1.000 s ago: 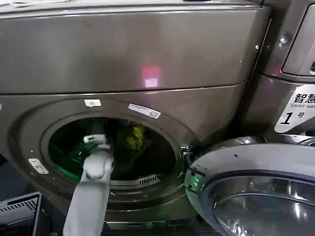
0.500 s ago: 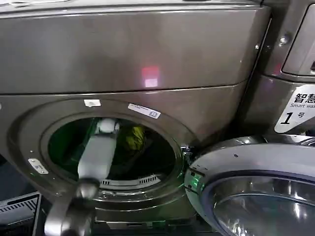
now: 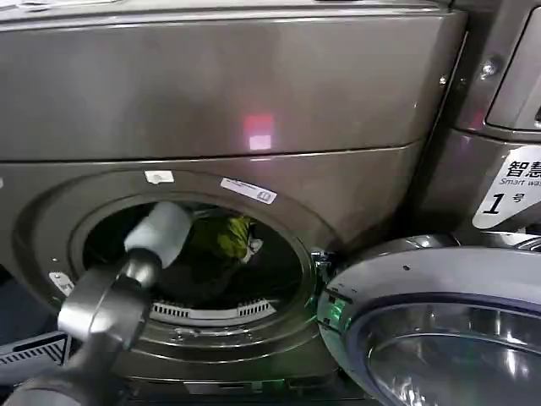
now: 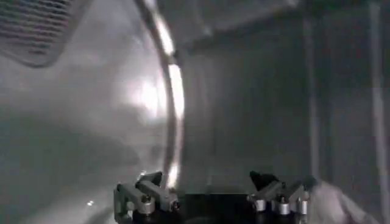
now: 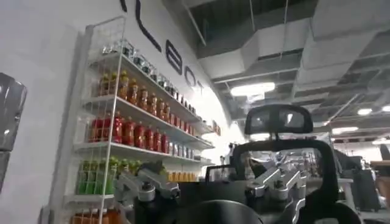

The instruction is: Grasp the clothes from the dryer.

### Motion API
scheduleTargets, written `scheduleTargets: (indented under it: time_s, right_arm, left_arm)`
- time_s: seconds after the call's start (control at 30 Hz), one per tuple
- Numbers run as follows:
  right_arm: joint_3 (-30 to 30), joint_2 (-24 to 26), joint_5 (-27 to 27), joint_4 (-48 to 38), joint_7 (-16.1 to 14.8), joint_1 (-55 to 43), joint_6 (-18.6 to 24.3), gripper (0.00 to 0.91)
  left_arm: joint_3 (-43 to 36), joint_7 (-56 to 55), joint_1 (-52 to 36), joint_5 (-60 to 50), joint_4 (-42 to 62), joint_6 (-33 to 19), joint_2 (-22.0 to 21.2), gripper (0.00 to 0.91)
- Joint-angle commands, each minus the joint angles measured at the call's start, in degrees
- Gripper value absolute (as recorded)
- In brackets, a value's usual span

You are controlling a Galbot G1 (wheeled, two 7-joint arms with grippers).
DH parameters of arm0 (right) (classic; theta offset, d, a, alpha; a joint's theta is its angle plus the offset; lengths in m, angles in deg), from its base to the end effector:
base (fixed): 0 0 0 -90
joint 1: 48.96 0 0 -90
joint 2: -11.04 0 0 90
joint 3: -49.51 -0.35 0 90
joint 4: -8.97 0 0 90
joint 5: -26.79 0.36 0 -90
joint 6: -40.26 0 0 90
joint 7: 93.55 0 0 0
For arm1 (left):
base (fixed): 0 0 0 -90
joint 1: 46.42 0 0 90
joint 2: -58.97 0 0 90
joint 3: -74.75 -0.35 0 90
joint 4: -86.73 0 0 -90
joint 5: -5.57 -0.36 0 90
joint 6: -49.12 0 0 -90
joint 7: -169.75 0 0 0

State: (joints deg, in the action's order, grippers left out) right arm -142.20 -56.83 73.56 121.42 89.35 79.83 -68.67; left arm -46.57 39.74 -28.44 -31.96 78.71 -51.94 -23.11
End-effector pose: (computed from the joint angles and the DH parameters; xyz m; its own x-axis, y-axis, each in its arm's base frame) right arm -0.0991 -0.3819 -0.0155 -0.3048 0.8737 -0.3793 0.9427 0.3335 0.0107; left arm 0.6822 0.0715 -0.1763 -0.5120 0.3417 0.7881 0.8566 0.1354 0.4979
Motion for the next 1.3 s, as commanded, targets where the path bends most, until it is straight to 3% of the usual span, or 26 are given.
scheduleTargets:
  time_s: [0.03, 0.57, 0.6, 0.67, 0.77, 1.07, 1.3]
  right_arm:
    - [0.1, -0.3, 0.0, 0.4, 0.1, -0.1, 0.0, 0.907]
    - [0.9, -0.4, -1.0, 0.6, -0.1, -0.4, 0.2, 0.907]
    - [0.9, -0.3, -1.0, 0.6, -0.1, -0.4, 0.2, 0.907]
    - [1.0, -0.3, -1.0, 0.6, -0.1, -0.4, 0.2, 0.907]
    - [1.1, -0.3, -1.1, 0.5, -0.2, -0.4, 0.2, 0.907]
    - [1.0, -0.4, -1.3, 0.2, -0.1, -0.6, 0.4, 0.907]
    - [1.6, -0.9, -2.0, 0.4, -0.2, -1.0, 0.4, 0.907]
  left_arm:
    - [-5.8, 3.5, -3.9, -14.8, 4.5, 0.1, -1.1, 0.907]
    - [-9.7, 1.7, -0.7, -13.7, 6.2, 3.7, -3.4, 0.907]
    - [-9.6, 1.6, -0.6, -13.1, 6.2, 3.7, -3.4, 0.865]
    - [-9.5, 1.5, -0.5, -12.8, 6.1, 3.7, -3.4, 0.25]
    - [-9.5, 1.3, -0.4, -12.2, 6.4, 3.7, -3.8, 0.023]
    - [-8.8, 1.9, 0.3, -12.1, 6.2, 2.8, -4.1, 0.0]
    - [-2.1, -1.3, 0.7, -8.6, 4.1, 3.2, -4.2, 0.0]
